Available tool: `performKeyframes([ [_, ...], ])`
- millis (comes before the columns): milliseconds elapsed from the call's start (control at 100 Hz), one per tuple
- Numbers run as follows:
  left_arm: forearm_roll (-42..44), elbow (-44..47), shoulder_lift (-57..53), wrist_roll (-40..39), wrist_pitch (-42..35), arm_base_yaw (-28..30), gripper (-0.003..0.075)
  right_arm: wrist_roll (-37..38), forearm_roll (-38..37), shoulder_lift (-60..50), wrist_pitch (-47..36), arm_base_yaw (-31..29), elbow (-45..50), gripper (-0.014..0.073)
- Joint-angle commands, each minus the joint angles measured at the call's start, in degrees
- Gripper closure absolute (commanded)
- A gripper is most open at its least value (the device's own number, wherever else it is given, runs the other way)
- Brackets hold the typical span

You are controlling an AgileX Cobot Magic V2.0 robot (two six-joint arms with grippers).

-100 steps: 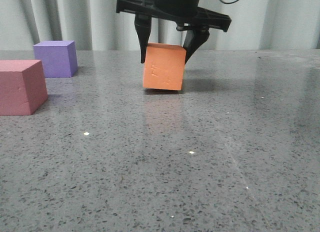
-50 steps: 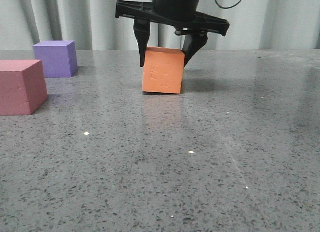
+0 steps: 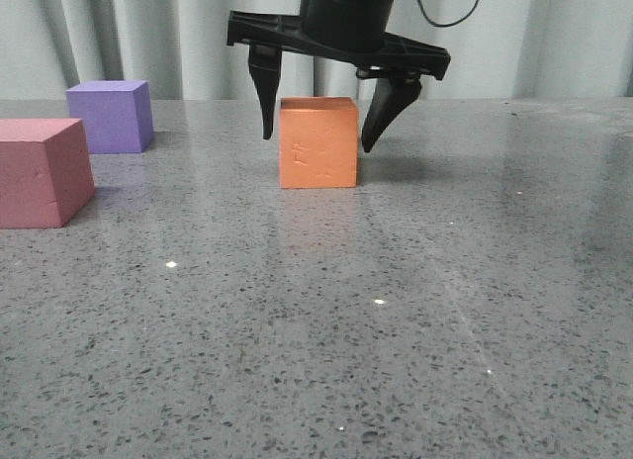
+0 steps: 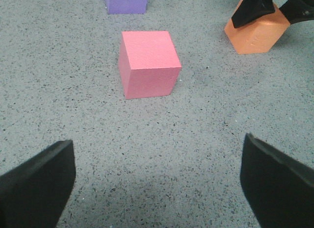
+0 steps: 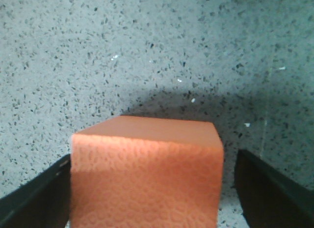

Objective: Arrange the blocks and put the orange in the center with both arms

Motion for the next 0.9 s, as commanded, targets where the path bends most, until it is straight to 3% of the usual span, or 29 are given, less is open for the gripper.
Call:
performKeyframes([
  [0, -1.4, -2.1, 0.9, -0.5, -3.4, -0.3, 0.0081, -1.1, 0.1, -4.8, -1.8, -0.1, -1.5, -0.0061],
  [420, -1.4, -2.1, 0.9, -0.5, -2.4, -0.3, 0.0081, -6.6, -1.4, -15.3, -5.3, -0.1, -1.6, -0.0061],
  [890, -1.5, -2.1, 0.9, -0.5, -2.3, -0.3, 0.0081, -15.8, -13.8, -29.0, 1.3, -2.2, 1.1, -0.0061],
])
